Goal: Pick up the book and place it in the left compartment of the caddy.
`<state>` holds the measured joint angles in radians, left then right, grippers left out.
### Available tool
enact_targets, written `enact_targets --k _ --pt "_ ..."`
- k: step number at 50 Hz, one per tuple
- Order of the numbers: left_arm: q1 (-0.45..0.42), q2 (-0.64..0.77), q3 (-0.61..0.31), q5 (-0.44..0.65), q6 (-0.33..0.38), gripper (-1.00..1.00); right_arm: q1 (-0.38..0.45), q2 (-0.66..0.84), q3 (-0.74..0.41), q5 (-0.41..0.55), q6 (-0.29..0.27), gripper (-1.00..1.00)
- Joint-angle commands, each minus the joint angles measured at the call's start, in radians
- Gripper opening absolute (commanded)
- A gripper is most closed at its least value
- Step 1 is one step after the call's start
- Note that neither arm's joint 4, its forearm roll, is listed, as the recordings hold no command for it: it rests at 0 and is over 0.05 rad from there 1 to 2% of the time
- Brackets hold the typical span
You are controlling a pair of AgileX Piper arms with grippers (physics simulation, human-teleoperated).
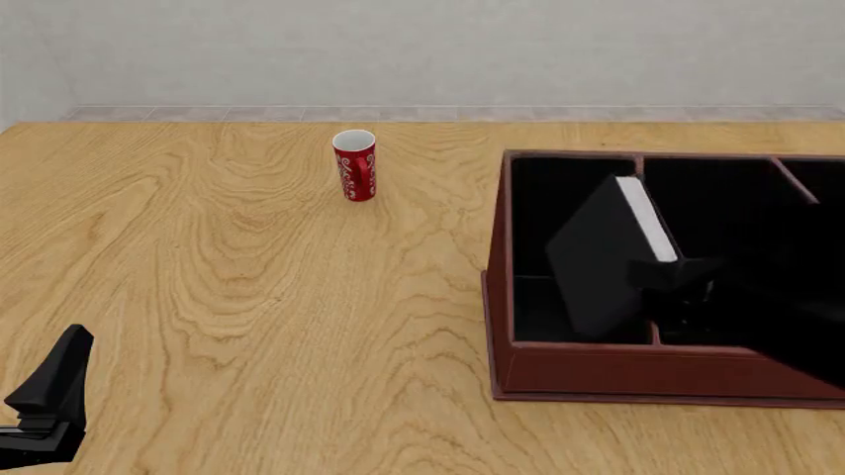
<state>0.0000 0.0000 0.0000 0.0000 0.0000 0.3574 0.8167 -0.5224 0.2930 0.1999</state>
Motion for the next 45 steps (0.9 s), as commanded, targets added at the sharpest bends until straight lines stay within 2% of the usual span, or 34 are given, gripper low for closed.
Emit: enact_targets --k 1,23,45 --pt "0.0 0.0 0.0 0.0 0.0 1.0 0.004 0.047 0.013 -0.067 0.019 -1.0" --pt "0.0 0.0 0.0 0.0 0.0 1.0 0.018 0.119 0.04 -0.144 0.036 -1.0" --pt "0.0 0.0 0.0 0.0 0.0 1.0 0.013 0.193 0.055 -0.215 0.03 -1.0"
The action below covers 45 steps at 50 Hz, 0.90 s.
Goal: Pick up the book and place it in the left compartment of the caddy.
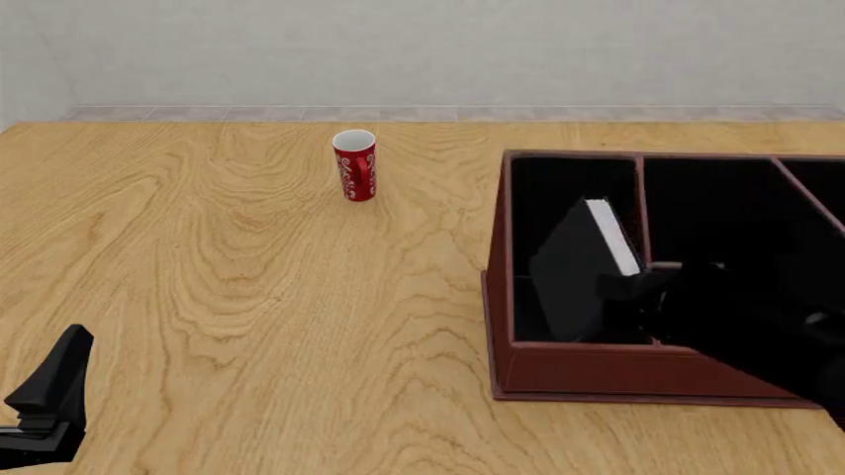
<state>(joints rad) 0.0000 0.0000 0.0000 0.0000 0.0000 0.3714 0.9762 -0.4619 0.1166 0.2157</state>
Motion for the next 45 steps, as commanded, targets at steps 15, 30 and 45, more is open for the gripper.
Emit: enact_targets --k 15,30,45 --pt "0.0 0.0 0.0 0.0 0.0 1.0 0.0 0.087 0.002 -0.087 0.014 -1.0" --pt "0.0 0.0 0.0 0.0 0.0 1.0 0.005 0.133 0.016 -0.133 0.025 -1.0" --pt "0.0 0.0 0.0 0.0 0.0 1.0 0.005 0.165 0.033 -0.167 0.03 -1.0"
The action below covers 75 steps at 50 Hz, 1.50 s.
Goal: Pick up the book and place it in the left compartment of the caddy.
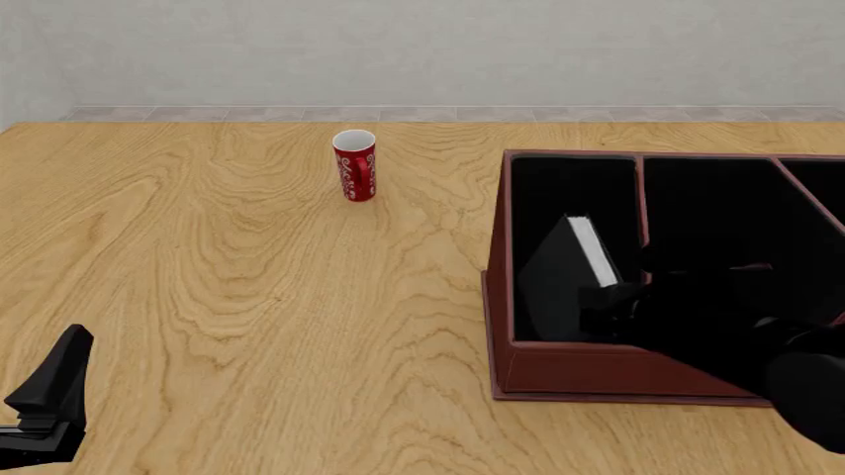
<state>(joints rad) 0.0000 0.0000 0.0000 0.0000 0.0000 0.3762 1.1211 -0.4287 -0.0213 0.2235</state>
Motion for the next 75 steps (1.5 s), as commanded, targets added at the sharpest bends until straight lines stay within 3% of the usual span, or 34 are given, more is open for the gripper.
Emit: enact_targets --k 1,60,61,75 --pt "0.0 0.0 0.0 0.0 0.0 1.0 0.002 0.025 0.001 -0.032 0.023 -1.0" --pt "0.0 0.0 0.0 0.0 0.0 1.0 -0.015 0.119 0.012 -0.116 0.024 -1.0" --pt "0.0 0.0 0.0 0.0 0.0 1.0 -0.017 0.117 0.012 -0.115 0.023 1.0" --pt "0.0 0.0 0.0 0.0 0.0 1.0 -0.018 0.095 0.001 -0.091 0.011 1.0"
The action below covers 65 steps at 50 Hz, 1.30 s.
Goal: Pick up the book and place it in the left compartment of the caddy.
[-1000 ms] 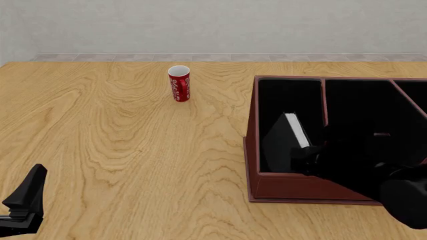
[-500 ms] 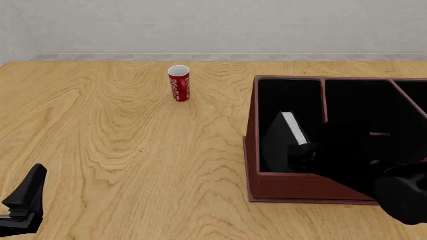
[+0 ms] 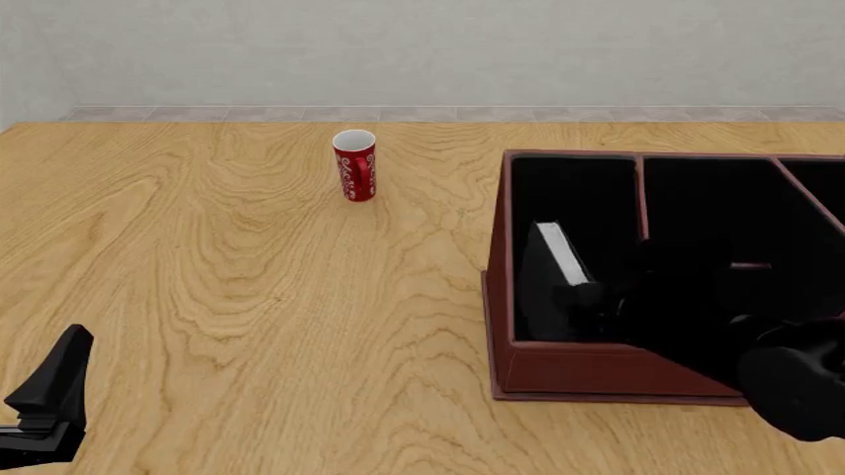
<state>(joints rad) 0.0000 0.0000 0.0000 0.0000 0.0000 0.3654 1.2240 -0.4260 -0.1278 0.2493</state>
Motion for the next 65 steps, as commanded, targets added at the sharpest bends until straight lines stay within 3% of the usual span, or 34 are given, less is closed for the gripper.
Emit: enact_targets --k 1,27,65 --pt "0.0 0.0 0.0 0.0 0.0 1.0 -0.008 -0.017 -0.006 0.025 -0.015 1.0" --pt "0.0 0.0 0.0 0.0 0.0 1.0 -0.008 -0.136 -0.06 0.149 -0.031 1.0" --pt "0.0 0.0 0.0 0.0 0.0 1.0 0.001 -0.469 -0.144 0.444 -0.059 1.0"
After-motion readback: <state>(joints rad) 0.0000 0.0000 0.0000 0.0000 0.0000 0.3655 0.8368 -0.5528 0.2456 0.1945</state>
